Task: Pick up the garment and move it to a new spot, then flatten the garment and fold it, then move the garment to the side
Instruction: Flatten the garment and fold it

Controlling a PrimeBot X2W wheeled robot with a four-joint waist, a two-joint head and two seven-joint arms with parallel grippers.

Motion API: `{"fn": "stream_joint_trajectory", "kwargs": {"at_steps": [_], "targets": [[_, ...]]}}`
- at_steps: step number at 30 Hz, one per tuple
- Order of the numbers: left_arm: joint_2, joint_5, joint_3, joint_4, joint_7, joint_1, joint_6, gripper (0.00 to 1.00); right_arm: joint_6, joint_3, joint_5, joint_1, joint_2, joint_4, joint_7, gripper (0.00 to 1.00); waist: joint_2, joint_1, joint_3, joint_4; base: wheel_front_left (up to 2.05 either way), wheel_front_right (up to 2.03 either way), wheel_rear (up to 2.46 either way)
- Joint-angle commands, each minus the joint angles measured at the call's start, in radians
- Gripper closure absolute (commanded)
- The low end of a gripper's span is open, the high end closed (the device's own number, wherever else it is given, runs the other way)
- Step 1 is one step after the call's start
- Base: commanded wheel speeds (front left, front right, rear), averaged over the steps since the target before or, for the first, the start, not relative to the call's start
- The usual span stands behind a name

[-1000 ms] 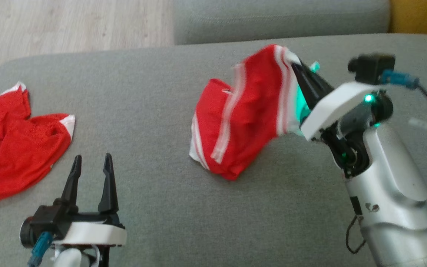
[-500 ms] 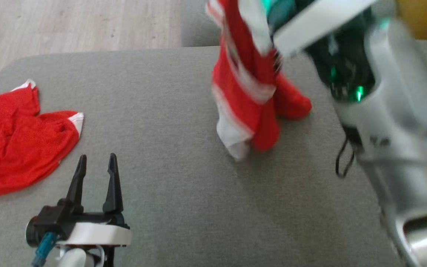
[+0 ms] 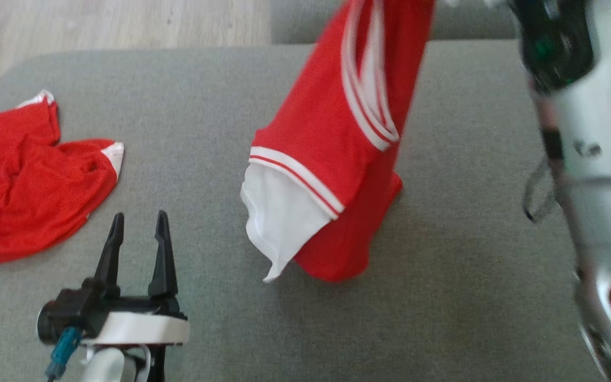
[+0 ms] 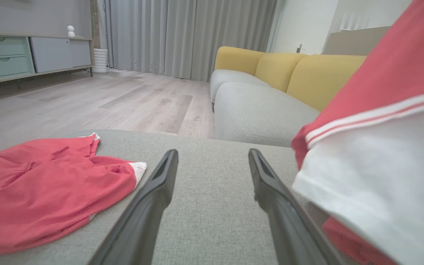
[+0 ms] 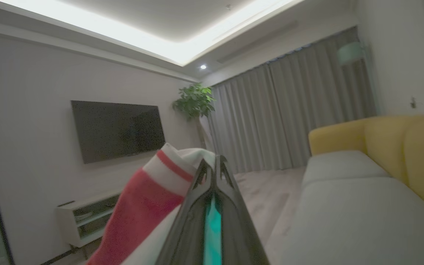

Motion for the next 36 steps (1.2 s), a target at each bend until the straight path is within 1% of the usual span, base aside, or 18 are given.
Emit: {"fn": "stream_joint_trajectory", "kwargs": {"at_steps": [1, 5, 8, 12, 13, 14, 17, 19, 22, 25, 28, 31, 33, 36], "targets": [[0.002, 0.011, 0.038, -0.036, -0.01, -0.056, -0.005, 0.0, 0.008, -0.026, -0.016, 0.02, -0.007, 0.002, -0.009, 1.0, 0.0, -0.0001, 0.023, 0.007, 0.0, 0.0, 0.0], [-0.011, 0.019, 0.032, -0.041, -0.01, -0.088, -0.017, 0.0, 0.008, -0.129, -0.11, 0.101, -0.073, 0.172, -0.039, 1.0, 0.0, -0.0001, 0.073, 0.029, 0.0, 0.0, 0.0], [-0.022, 0.024, 0.024, -0.038, -0.01, -0.112, -0.028, 0.0, 0.008, -0.189, -0.176, 0.116, -0.112, 0.286, -0.083, 1.0, 0.0, -0.0001, 0.108, 0.054, 0.0, 0.0, 0.0], [-0.031, 0.034, 0.022, -0.03, -0.01, -0.136, -0.037, 0.0, 0.008, -0.261, -0.227, 0.098, -0.124, 0.418, -0.128, 1.0, 0.0, -0.0001, 0.14, 0.078, 0.0, 0.0, 0.0], [-0.033, 0.036, 0.023, -0.027, -0.01, -0.14, -0.039, 0.0, 0.008, -0.271, -0.241, 0.093, -0.122, 0.454, -0.122, 0.56, 0.0, -0.0001, 0.142, 0.08, 0.0, 0.0, 0.0], [-0.034, 0.037, 0.025, -0.025, -0.01, -0.143, -0.041, 0.0, 0.008, -0.274, -0.256, 0.088, -0.119, 0.491, -0.104, 0.0, 0.0, -0.0001, 0.143, 0.082, 0.0, 0.0, 0.0], [-0.038, 0.043, 0.032, -0.014, -0.01, -0.146, -0.045, 0.0, 0.008, -0.264, -0.306, 0.075, -0.118, 0.577, -0.052, 0.0, 0.0, -0.0001, 0.132, 0.082, 0.0, 0.0, 0.0], [-0.04, 0.046, 0.039, -0.007, -0.01, -0.141, -0.047, 0.0, 0.008, -0.251, -0.336, 0.072, -0.115, 0.608, -0.042, 0.0, 0.0, -0.0001, 0.113, 0.075, 0.0, 0.0, 0.0], [-0.041, 0.05, 0.052, 0.003, -0.01, -0.124, -0.048, 0.0, 0.008, -0.226, -0.366, 0.091, -0.099, 0.632, -0.033, 0.0, 0.0, -0.0001, 0.071, 0.057, 0.0, 0.0, 0.0], [-0.041, 0.053, 0.063, 0.012, -0.01, -0.099, -0.049, 0.0, 0.008, -0.179, -0.378, 0.134, -0.071, 0.62, -0.017, 0.0, 0.0, -0.0001, 0.028, 0.037, 0.0, 0.0, 0.0], [-0.038, 0.056, 0.073, 0.014, -0.01, -0.073, -0.049, 0.0, 0.008, -0.102, -0.357, 0.207, -0.028, 0.561, 0.009, 0.0, 0.0, -0.0001, -0.005, 0.018, 0.0, 0.0, 0.0], [-0.036, 0.057, 0.079, 0.011, -0.01, -0.054, -0.05, 0.0, 0.008, -0.012, -0.317, 0.299, -0.003, 0.468, 0.052, 0.0, 0.0, -0.0001, -0.019, 0.01, 0.0, 0.0, 0.0], [-0.035, 0.057, 0.084, 0.007, -0.01, -0.049, -0.05, 0.0, 0.008, 0.053, -0.304, 0.363, 0.002, 0.387, 0.07, 0.0, 0.0, -0.0001, -0.021, 0.008, 0.0, 0.0, 0.0], [-0.033, 0.057, 0.089, 0.001, -0.01, -0.042, -0.051, 0.0, 0.008, 0.142, -0.325, 0.448, -0.004, 0.272, 0.094, 0.0, 0.0, -0.0001, -0.018, 0.009, 0.0, 0.0, 0.0]]}}
